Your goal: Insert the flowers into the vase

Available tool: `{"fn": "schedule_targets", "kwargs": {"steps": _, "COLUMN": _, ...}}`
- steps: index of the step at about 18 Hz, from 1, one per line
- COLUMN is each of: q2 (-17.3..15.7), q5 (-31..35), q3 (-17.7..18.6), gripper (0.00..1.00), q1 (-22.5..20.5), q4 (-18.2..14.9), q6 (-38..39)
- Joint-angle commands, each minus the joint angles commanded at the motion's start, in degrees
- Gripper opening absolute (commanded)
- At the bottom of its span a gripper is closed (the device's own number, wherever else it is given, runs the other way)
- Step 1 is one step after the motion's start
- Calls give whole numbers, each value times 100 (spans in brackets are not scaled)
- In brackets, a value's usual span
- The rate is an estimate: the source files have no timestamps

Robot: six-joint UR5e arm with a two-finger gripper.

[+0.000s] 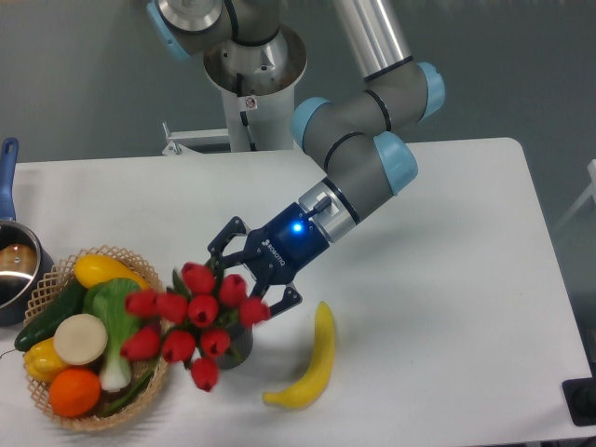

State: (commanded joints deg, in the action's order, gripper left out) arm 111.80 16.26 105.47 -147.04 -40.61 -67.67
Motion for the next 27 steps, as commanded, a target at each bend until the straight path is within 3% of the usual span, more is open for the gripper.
{"fn": "schedule_targets", "kwargs": {"steps": 1, "q2": -9, "q5": 18, "q3": 9, "gripper": 100, "q1": -87, "q4": -9, "q6": -27}}
{"fn": "schedule_targets", "kwargs": {"steps": 3, "q2": -79, "q5": 44, "q3": 70, "gripper": 100, "q1": -281, "q4": -17, "q6": -9}}
{"fn": "schedule_targets", "kwargs": {"steps": 7, "q2": -518, "q5": 220, "q3": 440, "gripper": 100, "q1": -500, "q4": -26, "q6": -27}}
{"fn": "schedule_targets", "kwargs": {"steps": 10, "q2": -1141, "q5": 947, "q3": 764, "gripper": 100, "q1": -790, "q4": -26, "q6": -36}}
{"fn": "schedule_targets", "kwargs": {"steps": 15, "q2": -1538, "q5": 1581, "q3": 730, "gripper": 100, "q1": -1230, "q4": -26, "q6": -36}}
{"fn": "schedule_targets", "kwargs": {"steps": 19, "q2": -1608, "q5": 3150, "q3": 248, "gripper": 100, "q1": -1502, "q4": -35, "q6": -70}}
{"fn": "schedule_targets", "kwargs": {"steps": 24, "q2": -1766, "q5": 5041, "q3": -96, "gripper": 100, "q1": -1776, "q4": -88, "q6": -518}}
{"fn": "schedule_targets", "kwargs": {"steps": 27, "q2": -1968, "q5": 6578, "q3": -176, "gripper": 100, "q1": -1837, "q4": -551, "q6": -598}}
